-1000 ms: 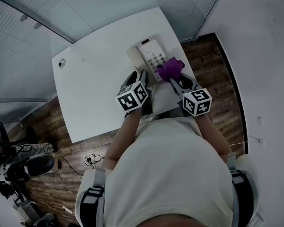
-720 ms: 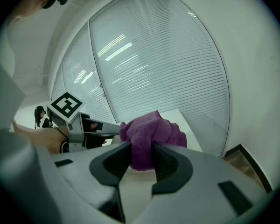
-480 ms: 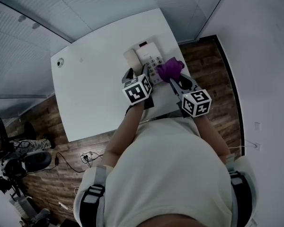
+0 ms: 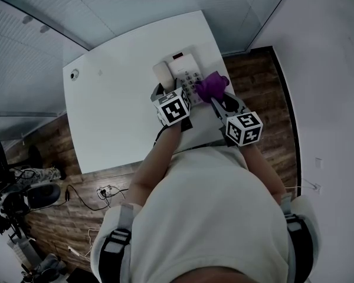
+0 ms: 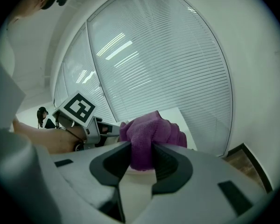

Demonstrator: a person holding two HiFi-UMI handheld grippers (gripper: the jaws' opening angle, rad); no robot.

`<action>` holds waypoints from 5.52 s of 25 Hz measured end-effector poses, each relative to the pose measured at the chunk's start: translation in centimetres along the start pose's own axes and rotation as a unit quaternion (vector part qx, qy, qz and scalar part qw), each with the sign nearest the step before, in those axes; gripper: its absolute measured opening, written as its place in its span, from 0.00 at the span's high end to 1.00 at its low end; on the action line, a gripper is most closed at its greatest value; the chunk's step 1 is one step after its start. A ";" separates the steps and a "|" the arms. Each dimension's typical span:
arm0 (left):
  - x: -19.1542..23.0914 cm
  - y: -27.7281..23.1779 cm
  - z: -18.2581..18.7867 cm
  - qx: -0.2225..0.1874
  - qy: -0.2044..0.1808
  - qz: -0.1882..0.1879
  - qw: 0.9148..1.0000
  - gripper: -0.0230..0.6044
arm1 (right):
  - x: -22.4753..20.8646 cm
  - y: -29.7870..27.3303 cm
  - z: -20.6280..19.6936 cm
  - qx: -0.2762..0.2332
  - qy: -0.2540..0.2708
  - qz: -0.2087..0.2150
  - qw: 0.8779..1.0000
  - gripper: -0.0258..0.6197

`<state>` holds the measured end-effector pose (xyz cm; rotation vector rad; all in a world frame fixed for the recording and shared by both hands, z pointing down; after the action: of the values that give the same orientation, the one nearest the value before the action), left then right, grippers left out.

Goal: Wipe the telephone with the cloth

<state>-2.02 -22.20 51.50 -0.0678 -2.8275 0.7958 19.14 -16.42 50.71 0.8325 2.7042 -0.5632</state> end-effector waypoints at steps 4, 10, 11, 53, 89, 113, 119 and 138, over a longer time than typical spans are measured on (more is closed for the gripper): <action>-0.3 -0.6 -0.2 0.001 -0.013 0.033 0.999 0.57 | -0.2 -0.2 -0.1 0.002 -0.002 0.002 1.000 0.75; -0.5 -0.7 -0.2 -0.003 -0.015 0.055 0.998 0.57 | -0.1 0.0 -0.3 0.002 -0.003 0.004 1.000 0.75; -0.4 -0.7 -0.2 -0.002 -0.012 0.053 0.999 0.57 | -0.1 0.0 -0.3 0.002 -0.003 0.004 1.000 0.75; 6.0 11.0 0.2 -0.050 0.322 -0.340 0.882 0.60 | 7.6 -0.3 3.4 -0.081 0.026 0.002 0.996 0.75; 8.8 12.7 0.7 -0.084 0.462 -0.488 0.735 0.60 | 16.5 -2.4 5.3 -0.089 0.047 0.107 0.989 0.75; 9.4 12.1 0.7 -0.086 0.473 -0.475 0.737 0.60 | 18.6 -2.1 2.5 -0.027 0.045 0.180 0.982 0.75; 9.2 12.1 0.6 -0.087 0.468 -0.474 0.741 0.60 | 18.5 -2.0 2.3 -0.014 0.040 0.202 0.978 0.75; 9.3 12.1 0.5 -0.095 0.470 -0.464 0.745 0.60 | 18.1 -0.5 2.1 0.009 0.059 0.257 0.965 0.75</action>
<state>-11.32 -11.26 46.47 0.6613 -1.5953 0.1191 4.58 -8.95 42.70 1.5453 2.4271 -0.4263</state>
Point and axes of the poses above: the fingertips, and each gripper's own axes: y backward along the fingers, x to its left, z out of its top, the point moved 8 cm from there along y, backward along the fingers, and after that the axes turned 8 degrees about -x, right-handed, at the moved point
